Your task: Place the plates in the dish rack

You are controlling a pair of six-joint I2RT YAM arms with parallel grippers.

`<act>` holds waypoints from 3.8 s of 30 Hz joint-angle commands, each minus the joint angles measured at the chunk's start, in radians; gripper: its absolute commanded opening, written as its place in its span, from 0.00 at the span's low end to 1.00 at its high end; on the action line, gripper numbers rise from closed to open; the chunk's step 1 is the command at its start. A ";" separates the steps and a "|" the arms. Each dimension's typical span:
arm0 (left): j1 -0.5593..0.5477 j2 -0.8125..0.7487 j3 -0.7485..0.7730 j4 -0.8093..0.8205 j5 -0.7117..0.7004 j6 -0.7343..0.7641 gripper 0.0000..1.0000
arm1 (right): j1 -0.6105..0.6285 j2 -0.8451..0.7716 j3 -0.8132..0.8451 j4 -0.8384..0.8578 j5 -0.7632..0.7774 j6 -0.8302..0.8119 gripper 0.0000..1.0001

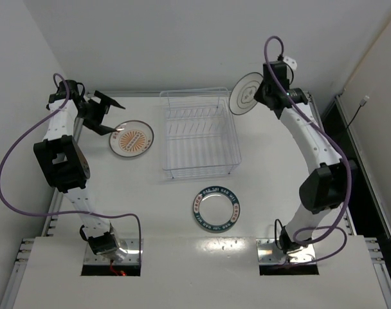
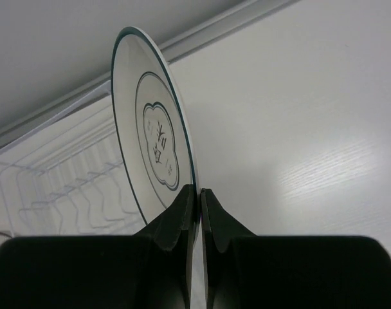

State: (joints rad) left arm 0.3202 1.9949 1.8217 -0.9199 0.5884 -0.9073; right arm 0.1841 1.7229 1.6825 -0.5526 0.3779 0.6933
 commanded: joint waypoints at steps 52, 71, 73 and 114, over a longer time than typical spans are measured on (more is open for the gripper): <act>0.002 -0.027 0.001 -0.016 0.004 -0.013 1.00 | 0.097 -0.407 -0.472 0.228 -0.065 -0.124 0.12; 0.002 -0.027 0.019 -0.004 0.031 -0.013 1.00 | 0.028 0.360 0.190 0.145 -0.438 -0.179 0.45; 0.002 -0.027 0.019 -0.004 0.031 -0.013 1.00 | 0.038 0.360 0.190 0.145 -0.425 -0.192 0.19; 0.002 -0.001 0.025 -0.034 -0.036 0.007 1.00 | 0.101 -0.717 -1.236 0.285 -0.686 0.319 0.63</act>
State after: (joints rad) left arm 0.3202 2.0029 1.8278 -0.9386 0.5632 -0.9058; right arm 0.2790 1.0458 0.5491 -0.4423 -0.1226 0.8234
